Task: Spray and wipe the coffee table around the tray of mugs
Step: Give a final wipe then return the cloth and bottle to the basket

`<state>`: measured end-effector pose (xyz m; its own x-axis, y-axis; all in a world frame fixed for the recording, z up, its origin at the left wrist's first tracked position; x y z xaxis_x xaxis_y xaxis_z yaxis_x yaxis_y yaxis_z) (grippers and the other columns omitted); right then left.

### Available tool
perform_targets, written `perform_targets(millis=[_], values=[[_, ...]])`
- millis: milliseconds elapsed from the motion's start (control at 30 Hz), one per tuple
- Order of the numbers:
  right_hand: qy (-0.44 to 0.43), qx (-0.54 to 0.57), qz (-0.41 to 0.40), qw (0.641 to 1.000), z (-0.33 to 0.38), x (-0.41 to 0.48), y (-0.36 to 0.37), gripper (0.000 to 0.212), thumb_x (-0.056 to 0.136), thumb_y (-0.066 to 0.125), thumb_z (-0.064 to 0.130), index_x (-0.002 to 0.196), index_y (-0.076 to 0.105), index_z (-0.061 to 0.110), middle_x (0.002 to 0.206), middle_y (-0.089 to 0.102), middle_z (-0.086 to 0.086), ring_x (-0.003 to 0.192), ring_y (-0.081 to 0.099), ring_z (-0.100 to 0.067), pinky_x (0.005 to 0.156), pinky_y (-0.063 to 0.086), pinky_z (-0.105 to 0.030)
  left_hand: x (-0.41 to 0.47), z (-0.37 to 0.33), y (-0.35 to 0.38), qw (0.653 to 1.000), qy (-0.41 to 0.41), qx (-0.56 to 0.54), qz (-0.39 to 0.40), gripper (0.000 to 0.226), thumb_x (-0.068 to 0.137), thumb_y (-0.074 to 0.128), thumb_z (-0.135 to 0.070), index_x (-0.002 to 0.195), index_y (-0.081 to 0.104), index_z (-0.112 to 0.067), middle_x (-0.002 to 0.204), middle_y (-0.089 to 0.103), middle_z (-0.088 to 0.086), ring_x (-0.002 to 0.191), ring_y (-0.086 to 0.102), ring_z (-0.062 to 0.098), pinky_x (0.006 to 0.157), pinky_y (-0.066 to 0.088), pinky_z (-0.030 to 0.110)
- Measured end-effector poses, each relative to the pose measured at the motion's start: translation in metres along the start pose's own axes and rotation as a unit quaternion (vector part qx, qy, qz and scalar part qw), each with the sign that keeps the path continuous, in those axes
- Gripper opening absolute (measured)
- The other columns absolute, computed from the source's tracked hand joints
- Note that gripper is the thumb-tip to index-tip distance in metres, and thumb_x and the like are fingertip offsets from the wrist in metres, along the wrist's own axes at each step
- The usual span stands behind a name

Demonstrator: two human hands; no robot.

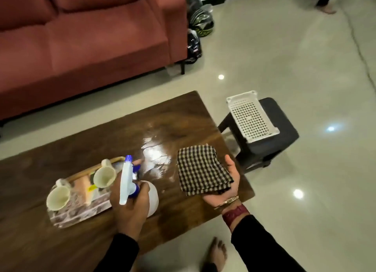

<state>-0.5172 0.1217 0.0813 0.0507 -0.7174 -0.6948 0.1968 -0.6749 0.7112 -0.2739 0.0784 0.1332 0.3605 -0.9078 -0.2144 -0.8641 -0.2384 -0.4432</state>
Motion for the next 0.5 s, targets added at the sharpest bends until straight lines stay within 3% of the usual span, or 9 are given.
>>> perform_targets(millis=[67, 200, 267, 367, 433, 500], values=[[-0.034, 0.010, -0.030, 0.999, 0.048, -0.020, -0.013, 0.059, 0.090, 0.052, 0.061, 0.099, 0.083, 0.011, 0.113, 0.072, -0.016, 0.104, 0.062, -0.038, 0.098, 0.044, -0.048, -0.024, -0.034, 0.048, 0.999, 0.022, 0.016, 0.022, 0.057, 0.080, 0.081, 0.000, 0.128, 0.057, -0.019, 0.117, 0.065, 0.011, 0.110, 0.063, 0.029, 0.101, 0.051, 0.058], [-0.101, 0.019, -0.027, 0.994, 0.149, -0.034, -0.044, 0.057, 0.084, 0.061, 0.052, 0.124, 0.070, 0.013, 0.128, 0.067, -0.016, 0.110, 0.064, -0.039, 0.099, 0.047, -0.053, -0.058, -0.087, 0.146, 0.994, 0.064, 0.022, 0.087, 0.054, 0.075, 0.082, 0.008, 0.125, 0.061, 0.001, 0.109, 0.067, 0.018, 0.099, 0.066, 0.032, 0.097, 0.054, 0.058], [-0.112, 0.017, -0.036, 0.993, 0.182, -0.032, -0.058, 0.055, 0.079, 0.064, 0.051, 0.116, 0.073, 0.012, 0.120, 0.069, -0.016, 0.103, 0.066, -0.038, 0.095, 0.048, -0.050, -0.071, -0.109, 0.189, 0.989, 0.096, 0.021, 0.113, 0.059, 0.074, 0.083, 0.007, 0.128, 0.060, 0.000, 0.109, 0.065, 0.009, 0.098, 0.064, 0.024, 0.100, 0.052, 0.051], [-0.113, 0.020, -0.031, 0.993, 0.234, -0.018, -0.080, 0.052, 0.069, 0.067, 0.049, 0.101, 0.079, 0.010, 0.110, 0.072, -0.016, 0.098, 0.065, -0.036, 0.091, 0.047, -0.048, -0.079, -0.127, 0.252, 0.986, 0.107, 0.023, 0.129, 0.057, 0.078, 0.083, 0.002, 0.123, 0.055, -0.018, 0.107, 0.060, -0.008, 0.094, 0.062, 0.013, 0.102, 0.045, 0.038], [-0.120, 0.031, -0.040, 0.991, 0.259, -0.007, -0.093, 0.049, 0.068, 0.066, 0.049, 0.094, 0.082, 0.010, 0.104, 0.074, -0.016, 0.094, 0.067, -0.036, 0.089, 0.049, -0.045, -0.076, -0.128, 0.284, 0.985, 0.103, 0.032, 0.136, 0.056, 0.079, 0.082, -0.002, 0.121, 0.052, -0.023, 0.107, 0.063, -0.005, 0.095, 0.065, 0.016, 0.102, 0.044, 0.036], [-0.128, 0.023, -0.042, 0.991, 0.287, 0.009, -0.103, 0.050, 0.058, 0.078, 0.048, 0.092, 0.083, 0.011, 0.102, 0.075, -0.015, 0.090, 0.071, -0.034, 0.085, 0.054, -0.043, -0.070, -0.124, 0.319, 0.983, 0.107, 0.054, 0.139, 0.057, 0.078, 0.083, -0.005, 0.128, 0.056, -0.013, 0.116, 0.066, 0.008, 0.104, 0.065, 0.024, 0.103, 0.042, 0.036]])
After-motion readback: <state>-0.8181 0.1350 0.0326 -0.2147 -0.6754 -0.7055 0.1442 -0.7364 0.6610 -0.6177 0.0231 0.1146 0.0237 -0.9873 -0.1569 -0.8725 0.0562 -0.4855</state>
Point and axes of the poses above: each hand's wrist, its own x-axis towards the middle knuckle, its own y-axis out of the palm, z = x × y, the point moved 8 cm from there along x, towards the middle knuckle
